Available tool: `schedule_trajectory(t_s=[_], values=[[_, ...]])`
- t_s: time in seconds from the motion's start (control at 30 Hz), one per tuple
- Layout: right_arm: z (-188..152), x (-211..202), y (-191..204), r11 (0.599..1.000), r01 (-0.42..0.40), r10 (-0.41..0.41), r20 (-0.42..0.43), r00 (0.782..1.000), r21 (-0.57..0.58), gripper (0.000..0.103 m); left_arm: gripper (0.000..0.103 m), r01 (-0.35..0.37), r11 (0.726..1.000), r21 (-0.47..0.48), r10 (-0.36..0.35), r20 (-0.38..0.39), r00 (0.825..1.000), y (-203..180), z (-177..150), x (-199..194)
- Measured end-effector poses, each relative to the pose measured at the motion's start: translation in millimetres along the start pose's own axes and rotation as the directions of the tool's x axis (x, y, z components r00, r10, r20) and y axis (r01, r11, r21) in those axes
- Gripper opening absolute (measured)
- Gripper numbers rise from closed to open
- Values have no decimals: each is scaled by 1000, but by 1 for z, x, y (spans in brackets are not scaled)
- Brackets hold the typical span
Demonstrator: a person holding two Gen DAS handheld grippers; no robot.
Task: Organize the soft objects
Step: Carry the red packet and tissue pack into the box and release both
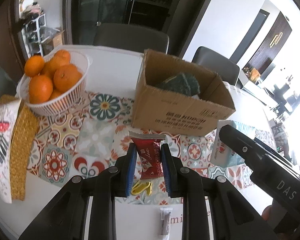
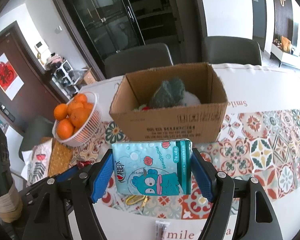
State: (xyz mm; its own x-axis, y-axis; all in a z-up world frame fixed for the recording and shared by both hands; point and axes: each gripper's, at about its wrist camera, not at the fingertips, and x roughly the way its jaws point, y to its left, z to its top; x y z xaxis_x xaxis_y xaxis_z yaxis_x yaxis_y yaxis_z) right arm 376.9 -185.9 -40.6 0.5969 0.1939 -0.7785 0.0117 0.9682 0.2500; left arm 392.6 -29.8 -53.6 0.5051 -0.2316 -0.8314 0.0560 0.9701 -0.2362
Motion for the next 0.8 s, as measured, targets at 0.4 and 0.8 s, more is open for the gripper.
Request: schedule_trajectory(t_s=[0.4,0.8], values=[[38,-12,-8,1000,-13,12,77,997,4,75,25,22,998,55,-26,65,998,-23,41,-8],[72,-7,-14,999,-32,31,117,993,8,75,25,33,996,81,-42,110,993,-39,79,-6]])
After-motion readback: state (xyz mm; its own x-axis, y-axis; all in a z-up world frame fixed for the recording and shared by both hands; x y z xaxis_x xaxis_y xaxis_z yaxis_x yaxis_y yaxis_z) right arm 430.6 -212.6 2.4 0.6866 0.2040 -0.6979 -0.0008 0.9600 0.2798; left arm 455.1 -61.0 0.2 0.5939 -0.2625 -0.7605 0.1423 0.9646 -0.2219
